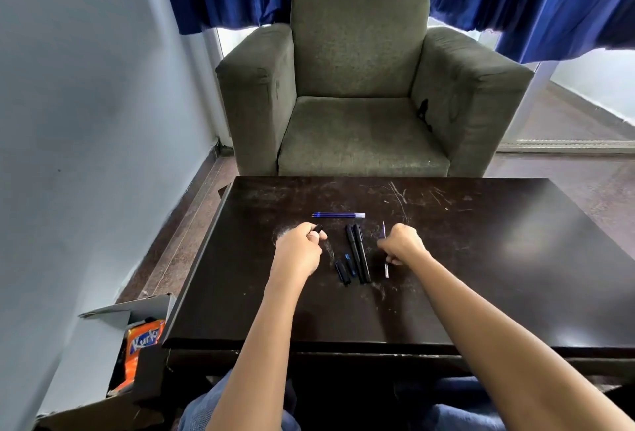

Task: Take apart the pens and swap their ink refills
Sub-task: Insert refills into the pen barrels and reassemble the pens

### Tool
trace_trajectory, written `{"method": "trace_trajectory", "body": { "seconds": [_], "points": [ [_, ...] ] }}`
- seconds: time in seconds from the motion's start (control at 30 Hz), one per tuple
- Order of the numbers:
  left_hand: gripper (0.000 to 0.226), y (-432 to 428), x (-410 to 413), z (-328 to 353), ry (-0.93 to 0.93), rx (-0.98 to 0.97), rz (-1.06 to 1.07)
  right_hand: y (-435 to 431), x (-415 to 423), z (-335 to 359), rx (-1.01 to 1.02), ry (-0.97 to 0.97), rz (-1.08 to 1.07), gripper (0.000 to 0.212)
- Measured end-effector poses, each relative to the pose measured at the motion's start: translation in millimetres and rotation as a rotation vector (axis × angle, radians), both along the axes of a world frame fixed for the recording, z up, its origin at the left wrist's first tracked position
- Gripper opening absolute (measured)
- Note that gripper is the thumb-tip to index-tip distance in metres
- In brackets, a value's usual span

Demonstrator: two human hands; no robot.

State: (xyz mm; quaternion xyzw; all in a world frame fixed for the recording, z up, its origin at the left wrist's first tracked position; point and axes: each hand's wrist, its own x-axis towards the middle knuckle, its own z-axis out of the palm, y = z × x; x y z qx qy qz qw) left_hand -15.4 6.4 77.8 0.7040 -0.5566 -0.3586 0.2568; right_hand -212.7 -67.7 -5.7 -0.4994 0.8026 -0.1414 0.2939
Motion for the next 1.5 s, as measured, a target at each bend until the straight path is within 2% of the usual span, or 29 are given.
{"method": "trace_trajectory", "body": {
  "seconds": [0.1,0.2,0.27,0.43,0.63,0.9,1.0,1.1,1.2,1.33,1.5],
  "points": [
    [0.034,0,-1,0,0.037,-0.001,0.000,-6,3,35,-0.222,-0.269,-0.072,0.028],
    [0.031,-1,-2,-1,0.076,0.001,-0.002,2,18,75,-0.461,-0.745,-0.168,0.016],
    [0.030,-1,-3,0,0.109,-0.004,-0.011,15,29,92,-0.542,-0.938,-0.141,0.014],
    [0.031,1,-4,2,0.141,-0.007,-0.036,36,47,102,-0.576,-0.941,0.032,0.010],
    [0.031,-1,-3,0,0.176,-0.021,-0.047,38,57,97,-0.553,-0.884,0.130,0.013],
    [0.030,-2,-1,2,0.174,-0.026,-0.054,37,56,83,-0.363,-0.536,0.415,0.009],
    [0.029,-2,1,0,0.180,-0.048,-0.020,32,50,67,-0.364,-0.434,0.417,0.018],
    [0.030,-1,1,-1,0.199,-0.062,-0.013,28,40,43,-0.351,0.002,0.560,0.036],
    [0.030,-1,2,0,0.175,-0.055,-0.012,31,38,22,-0.190,0.356,0.736,0.052],
    [0.030,-2,3,-1,0.170,-0.054,-0.023,33,42,8,-0.145,0.527,0.838,0.059],
    [0.031,-3,4,-4,0.165,-0.066,-0.033,32,47,1,-0.151,0.627,0.872,0.051]
  ]
}}
